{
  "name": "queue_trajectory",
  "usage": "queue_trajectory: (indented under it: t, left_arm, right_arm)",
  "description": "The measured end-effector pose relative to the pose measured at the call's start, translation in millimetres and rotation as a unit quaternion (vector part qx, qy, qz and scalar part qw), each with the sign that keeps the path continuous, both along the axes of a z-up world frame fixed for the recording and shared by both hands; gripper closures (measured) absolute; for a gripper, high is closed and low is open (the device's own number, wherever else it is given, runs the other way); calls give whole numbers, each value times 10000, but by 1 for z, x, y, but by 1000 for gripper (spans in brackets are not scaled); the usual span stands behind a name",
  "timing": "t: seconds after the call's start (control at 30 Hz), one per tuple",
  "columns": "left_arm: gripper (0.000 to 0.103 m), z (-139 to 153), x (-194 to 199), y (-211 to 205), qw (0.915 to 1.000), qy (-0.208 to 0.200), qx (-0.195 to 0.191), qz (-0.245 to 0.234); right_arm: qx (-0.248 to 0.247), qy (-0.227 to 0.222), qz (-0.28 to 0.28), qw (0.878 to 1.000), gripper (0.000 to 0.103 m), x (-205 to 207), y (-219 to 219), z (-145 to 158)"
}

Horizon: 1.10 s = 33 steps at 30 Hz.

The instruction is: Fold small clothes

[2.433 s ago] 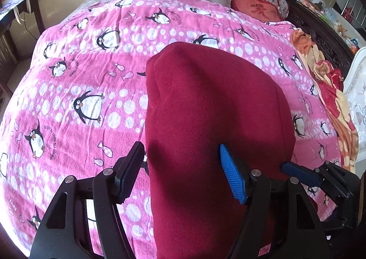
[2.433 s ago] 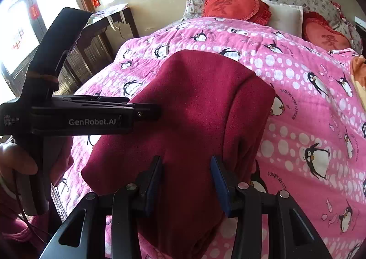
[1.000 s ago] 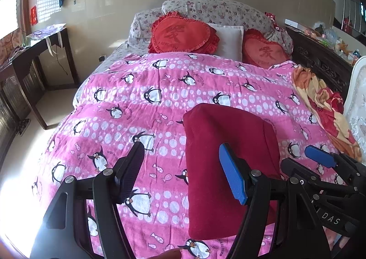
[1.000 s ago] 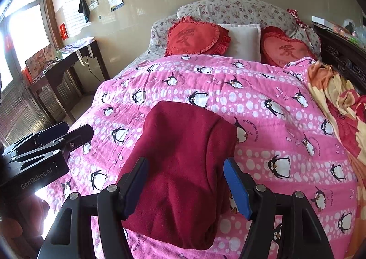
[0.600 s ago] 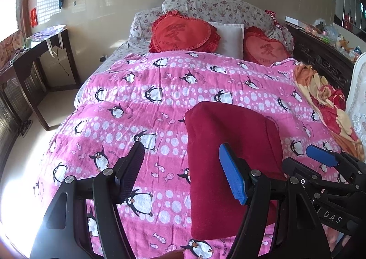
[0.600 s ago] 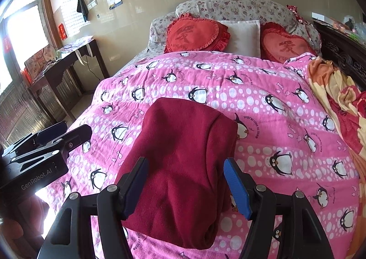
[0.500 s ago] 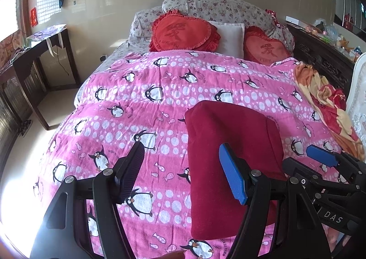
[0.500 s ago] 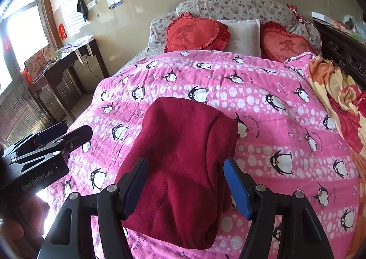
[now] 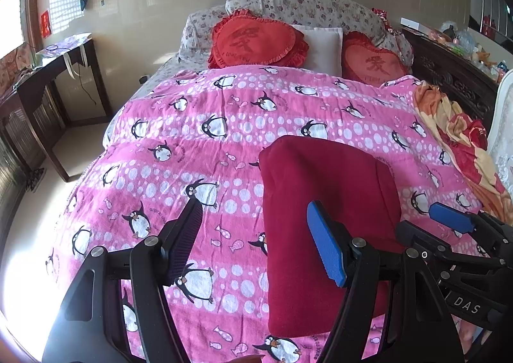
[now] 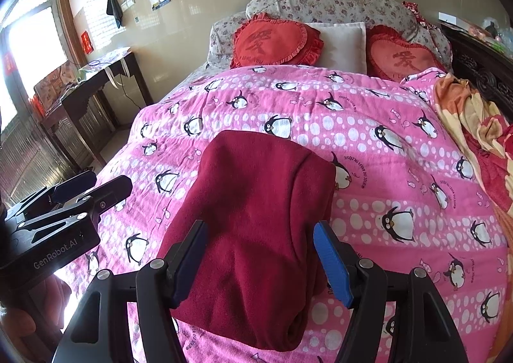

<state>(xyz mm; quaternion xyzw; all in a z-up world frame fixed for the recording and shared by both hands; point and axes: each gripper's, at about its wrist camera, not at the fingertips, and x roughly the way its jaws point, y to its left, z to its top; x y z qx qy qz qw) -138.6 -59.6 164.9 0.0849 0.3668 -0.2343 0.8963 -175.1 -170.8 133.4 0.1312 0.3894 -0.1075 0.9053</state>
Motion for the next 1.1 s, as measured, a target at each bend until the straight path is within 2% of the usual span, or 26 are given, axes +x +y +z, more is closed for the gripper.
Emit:
queue_trajectory:
  t: [1.1]
  left_arm:
    - [35, -12, 6, -8, 9999, 112, 89, 8]
  right_arm:
    - [140, 276, 15, 9995, 37, 8, -5, -18]
